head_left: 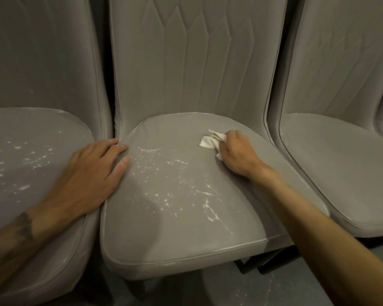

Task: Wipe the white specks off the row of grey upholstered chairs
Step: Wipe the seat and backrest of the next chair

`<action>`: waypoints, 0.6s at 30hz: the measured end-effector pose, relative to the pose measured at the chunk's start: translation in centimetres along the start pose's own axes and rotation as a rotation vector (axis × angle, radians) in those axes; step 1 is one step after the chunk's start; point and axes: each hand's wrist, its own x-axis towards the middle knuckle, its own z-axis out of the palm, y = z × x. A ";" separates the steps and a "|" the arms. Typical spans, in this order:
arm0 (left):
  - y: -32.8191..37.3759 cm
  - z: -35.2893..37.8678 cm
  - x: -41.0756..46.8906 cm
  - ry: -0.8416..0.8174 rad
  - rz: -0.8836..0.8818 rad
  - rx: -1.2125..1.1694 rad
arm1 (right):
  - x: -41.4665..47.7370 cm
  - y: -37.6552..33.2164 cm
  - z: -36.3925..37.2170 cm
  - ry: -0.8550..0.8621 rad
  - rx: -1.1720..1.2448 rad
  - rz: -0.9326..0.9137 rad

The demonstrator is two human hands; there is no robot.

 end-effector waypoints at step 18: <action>-0.6 0.6 0.3 0.007 -0.012 -0.018 | -2.0 -3.5 2.3 -0.072 0.180 -0.439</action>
